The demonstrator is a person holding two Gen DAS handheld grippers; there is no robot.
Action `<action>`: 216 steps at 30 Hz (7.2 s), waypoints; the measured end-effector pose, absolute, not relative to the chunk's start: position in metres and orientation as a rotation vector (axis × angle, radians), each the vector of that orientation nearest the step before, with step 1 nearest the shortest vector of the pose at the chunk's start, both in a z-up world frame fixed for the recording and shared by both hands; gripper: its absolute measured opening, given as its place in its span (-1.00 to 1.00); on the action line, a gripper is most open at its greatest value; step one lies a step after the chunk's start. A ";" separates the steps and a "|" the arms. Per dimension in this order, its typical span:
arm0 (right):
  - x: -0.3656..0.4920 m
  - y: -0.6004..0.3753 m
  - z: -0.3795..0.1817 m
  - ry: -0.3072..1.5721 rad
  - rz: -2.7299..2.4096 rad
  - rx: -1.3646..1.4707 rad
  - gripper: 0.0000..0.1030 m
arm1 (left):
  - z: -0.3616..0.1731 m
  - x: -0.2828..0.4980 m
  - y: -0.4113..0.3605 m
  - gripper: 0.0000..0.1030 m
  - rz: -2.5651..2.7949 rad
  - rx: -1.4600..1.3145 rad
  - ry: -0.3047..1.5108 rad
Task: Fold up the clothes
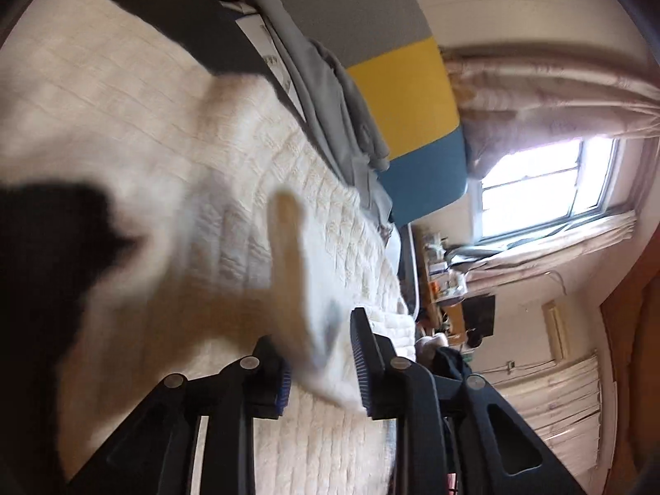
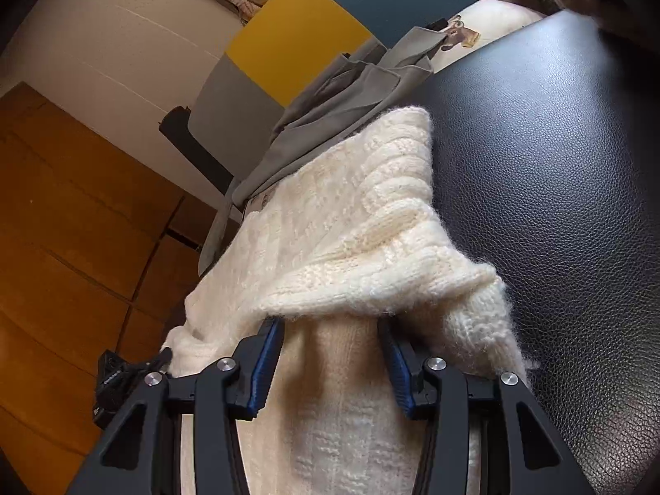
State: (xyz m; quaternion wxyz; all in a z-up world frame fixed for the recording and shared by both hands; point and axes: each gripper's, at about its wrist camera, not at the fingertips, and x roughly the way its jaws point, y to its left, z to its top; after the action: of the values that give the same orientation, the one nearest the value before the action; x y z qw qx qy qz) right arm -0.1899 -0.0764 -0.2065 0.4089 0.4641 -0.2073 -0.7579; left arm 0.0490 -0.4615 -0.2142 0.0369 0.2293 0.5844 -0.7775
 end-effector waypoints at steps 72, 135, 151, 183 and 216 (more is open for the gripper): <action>-0.307 -0.100 -0.164 -0.318 -1.992 1.305 -0.74 | -0.157 -0.043 -0.470 -0.88 -2.663 1.137 0.831; -0.041 -0.083 -0.144 0.444 -1.955 1.020 0.49 | -0.124 0.166 -0.355 -0.53 -2.635 0.988 0.693; -0.004 0.005 -0.192 0.459 -2.059 1.073 0.56 | -0.197 0.225 -0.285 -0.54 -2.535 1.037 0.728; -0.014 -0.143 -0.189 0.499 -2.017 1.026 0.82 | -0.195 0.391 -0.643 -0.07 -1.757 0.134 1.654; -0.019 -0.143 -0.198 0.461 -2.014 1.013 1.00 | -0.160 0.219 -0.665 -0.92 -1.901 0.244 1.580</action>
State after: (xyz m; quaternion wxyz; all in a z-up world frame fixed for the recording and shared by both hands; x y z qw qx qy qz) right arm -0.0192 -0.1429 -0.1975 0.4079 0.4019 0.1830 -0.7991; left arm 0.2195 -0.6650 -0.1599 0.3231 0.0931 0.6020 -0.7243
